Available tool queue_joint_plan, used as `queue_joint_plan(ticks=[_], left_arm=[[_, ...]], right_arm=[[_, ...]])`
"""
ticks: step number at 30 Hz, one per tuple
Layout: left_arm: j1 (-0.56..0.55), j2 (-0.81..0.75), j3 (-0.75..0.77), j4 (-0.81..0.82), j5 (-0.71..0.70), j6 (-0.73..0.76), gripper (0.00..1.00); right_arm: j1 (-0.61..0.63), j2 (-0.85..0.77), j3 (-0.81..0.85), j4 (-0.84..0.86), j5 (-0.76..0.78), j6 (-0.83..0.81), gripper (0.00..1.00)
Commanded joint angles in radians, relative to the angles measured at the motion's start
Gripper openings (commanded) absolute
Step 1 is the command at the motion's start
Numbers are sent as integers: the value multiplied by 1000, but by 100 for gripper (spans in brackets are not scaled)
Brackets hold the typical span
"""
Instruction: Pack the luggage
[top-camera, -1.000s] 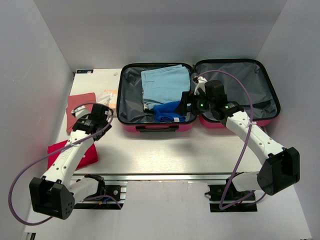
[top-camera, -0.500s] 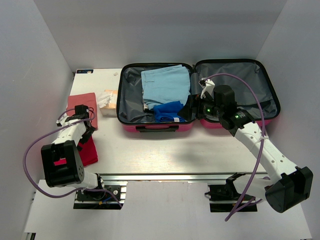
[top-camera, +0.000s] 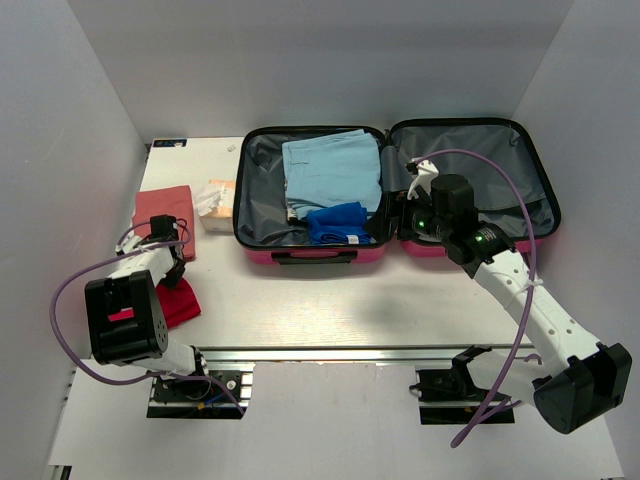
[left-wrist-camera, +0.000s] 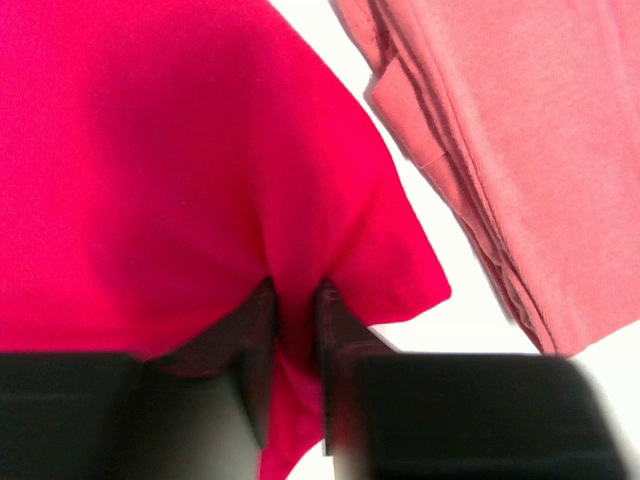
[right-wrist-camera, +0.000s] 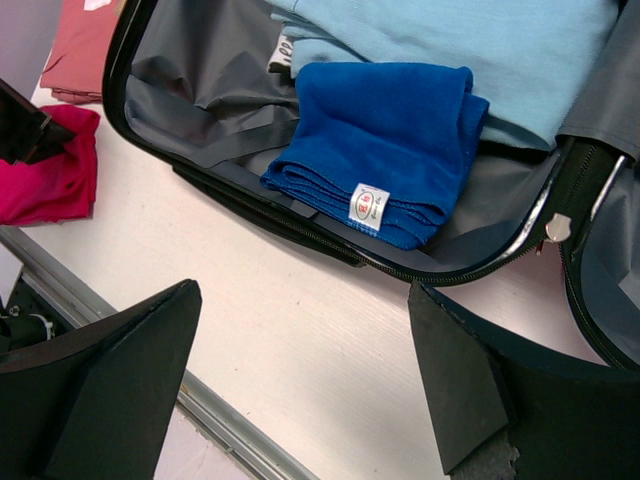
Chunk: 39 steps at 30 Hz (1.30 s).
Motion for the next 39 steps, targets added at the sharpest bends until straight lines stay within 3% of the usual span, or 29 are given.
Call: queue_joint_plan(ticks=[1, 3, 5, 12, 15, 19, 24, 32, 39], left_arm=[[-23, 35, -107, 23, 210, 8, 23], [-46, -34, -164, 66, 266, 5, 14], [-68, -122, -199, 87, 356, 11, 10], [-210, -357, -337, 131, 596, 2, 7], [-302, -358, -397, 198, 646, -53, 7], [-465, -251, -368, 257, 645, -118, 7], [-722, -85, -163, 229, 607, -182, 7], [-1022, 105, 10, 247, 548, -340, 12], [-1172, 476, 476, 186, 544, -274, 13]], right_arm=[[-2, -32, -16, 17, 25, -16, 89], [-2, -32, -20, 17, 20, -20, 89], [0, -26, -20, 17, 13, -19, 89], [-3, -34, -83, 64, -18, -8, 89], [-5, -35, -102, 73, -27, -2, 89], [0, -44, -117, 76, -53, 1, 89], [0, -54, -134, 58, -106, -4, 89], [0, -153, -203, -23, -21, 4, 89], [-5, -213, -243, -101, 75, 52, 89]])
